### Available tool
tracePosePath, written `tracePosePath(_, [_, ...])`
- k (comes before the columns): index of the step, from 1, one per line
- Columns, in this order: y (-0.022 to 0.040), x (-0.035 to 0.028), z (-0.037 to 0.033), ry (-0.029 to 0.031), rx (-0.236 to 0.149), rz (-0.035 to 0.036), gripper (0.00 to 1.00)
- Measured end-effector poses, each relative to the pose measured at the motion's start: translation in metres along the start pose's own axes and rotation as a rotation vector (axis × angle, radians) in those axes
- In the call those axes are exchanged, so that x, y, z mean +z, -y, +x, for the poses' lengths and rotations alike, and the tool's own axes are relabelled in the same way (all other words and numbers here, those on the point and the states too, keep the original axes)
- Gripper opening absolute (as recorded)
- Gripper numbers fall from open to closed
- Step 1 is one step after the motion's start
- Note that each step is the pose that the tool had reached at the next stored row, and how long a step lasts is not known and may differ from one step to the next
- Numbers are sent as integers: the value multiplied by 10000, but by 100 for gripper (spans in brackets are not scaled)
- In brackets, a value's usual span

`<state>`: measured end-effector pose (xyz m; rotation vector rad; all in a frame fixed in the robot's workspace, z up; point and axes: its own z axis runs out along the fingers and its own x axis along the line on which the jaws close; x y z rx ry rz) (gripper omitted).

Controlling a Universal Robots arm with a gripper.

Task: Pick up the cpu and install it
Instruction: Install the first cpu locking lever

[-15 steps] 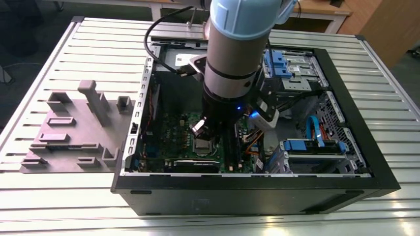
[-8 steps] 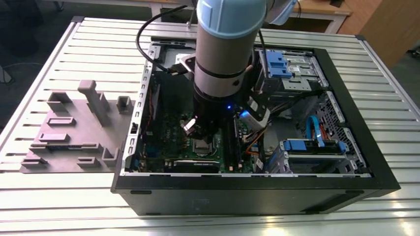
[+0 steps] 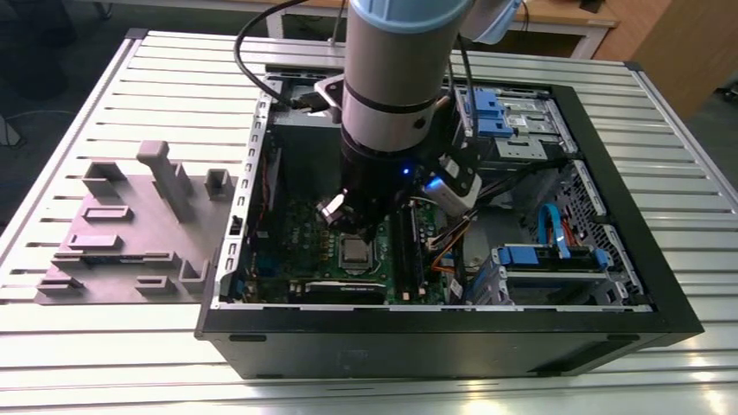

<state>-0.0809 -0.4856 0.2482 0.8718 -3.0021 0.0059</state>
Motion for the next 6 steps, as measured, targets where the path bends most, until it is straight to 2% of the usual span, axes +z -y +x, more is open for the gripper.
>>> tracePosePath(6, [0, 0, 0, 0, 7, 0, 10])
